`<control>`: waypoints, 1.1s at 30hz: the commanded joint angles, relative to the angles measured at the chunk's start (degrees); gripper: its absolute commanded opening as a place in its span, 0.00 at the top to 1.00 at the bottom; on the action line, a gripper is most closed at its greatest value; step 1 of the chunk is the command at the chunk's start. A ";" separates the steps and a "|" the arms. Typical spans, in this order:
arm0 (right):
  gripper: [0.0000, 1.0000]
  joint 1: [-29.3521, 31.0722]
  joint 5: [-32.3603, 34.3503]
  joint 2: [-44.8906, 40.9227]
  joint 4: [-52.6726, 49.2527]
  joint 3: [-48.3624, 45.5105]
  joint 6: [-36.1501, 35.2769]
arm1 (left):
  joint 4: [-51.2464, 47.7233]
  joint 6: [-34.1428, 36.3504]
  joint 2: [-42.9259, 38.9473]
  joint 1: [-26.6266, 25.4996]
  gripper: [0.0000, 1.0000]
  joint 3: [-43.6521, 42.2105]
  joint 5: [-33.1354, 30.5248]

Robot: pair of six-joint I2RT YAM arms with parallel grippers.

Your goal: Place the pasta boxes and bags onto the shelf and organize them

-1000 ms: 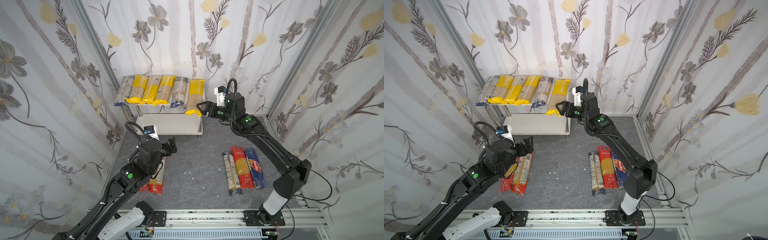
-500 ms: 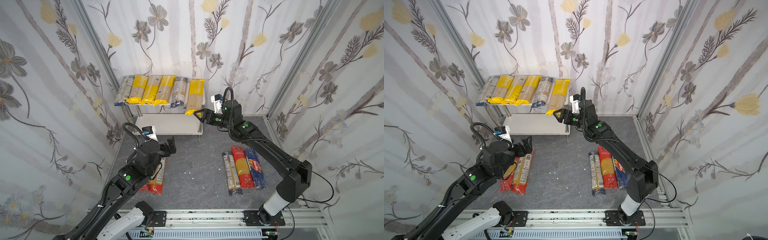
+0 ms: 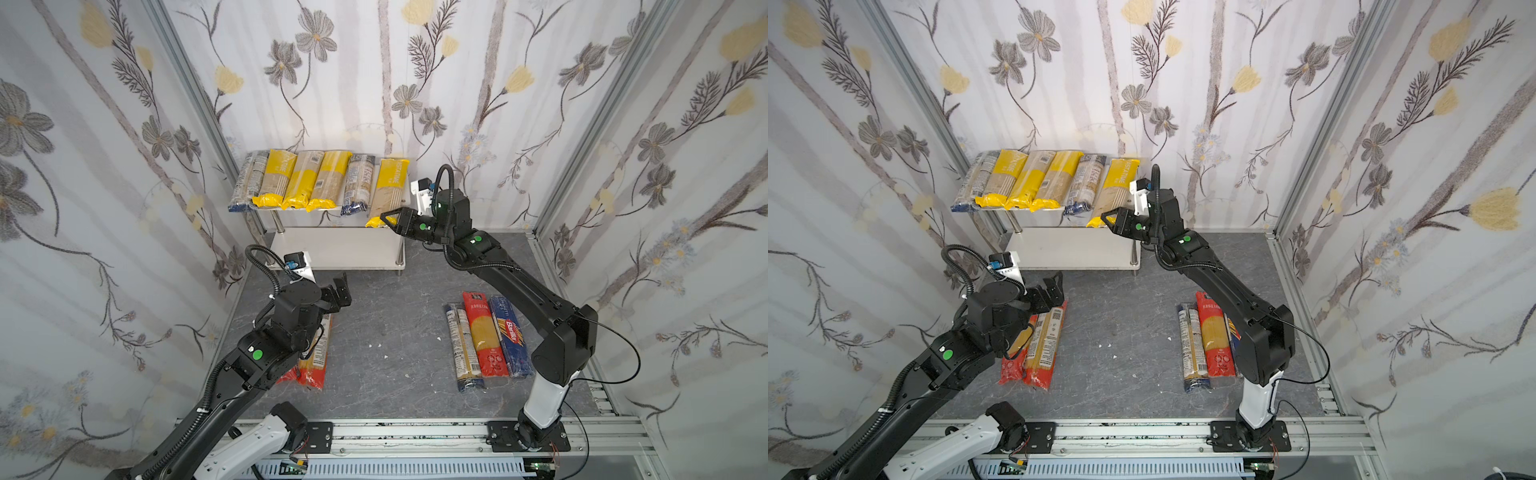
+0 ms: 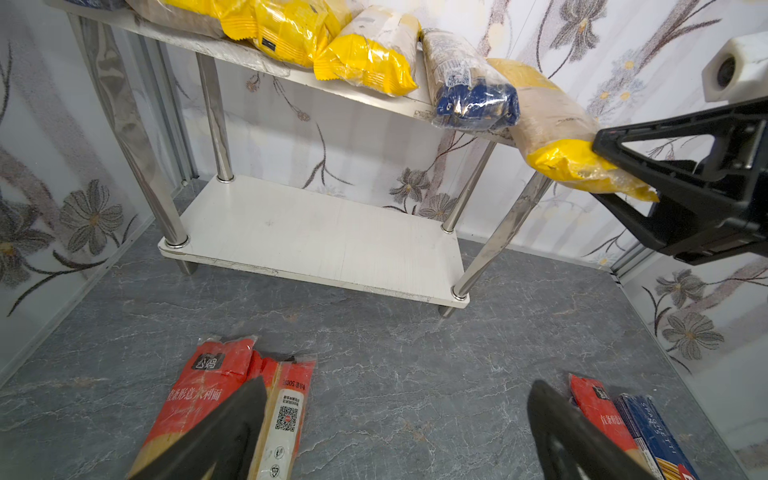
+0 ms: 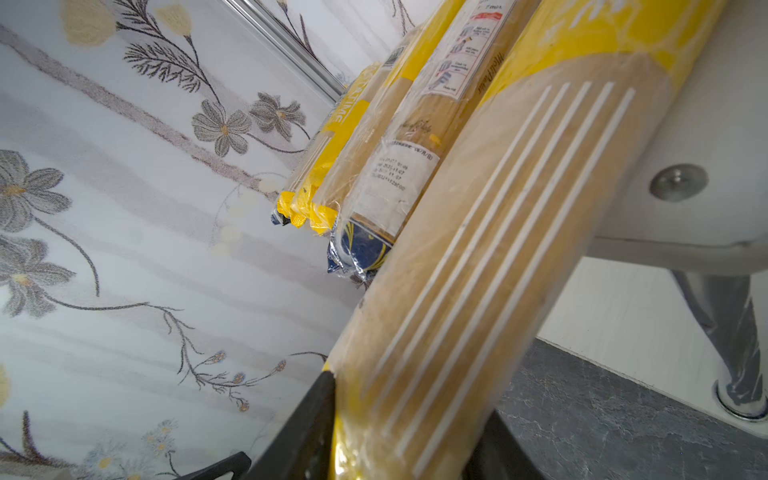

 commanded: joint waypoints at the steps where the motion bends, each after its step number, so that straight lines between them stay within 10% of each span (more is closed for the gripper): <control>1: 0.60 -0.26 0.55 1.76 -1.18 3.71 -1.67 | 0.90 0.79 0.26 0.01 0.00 0.60 -2.13; 17: 0.66 -5.12 -3.08 10.31 -11.06 19.03 -4.69 | 1.15 1.31 1.74 0.11 0.00 1.46 -2.95; 21: 0.53 -5.55 -3.41 10.95 -12.03 20.07 -4.96 | 1.26 1.31 2.19 0.13 0.00 1.54 -2.99; 28: 0.01 -5.38 -1.30 5.65 -14.76 17.17 -8.61 | 1.25 0.29 1.75 0.13 0.00 0.87 -1.92; 33: 0.00 -5.28 3.85 -2.44 -15.89 9.03 -10.97 | 0.95 -1.12 -0.73 0.12 0.00 -2.16 -1.80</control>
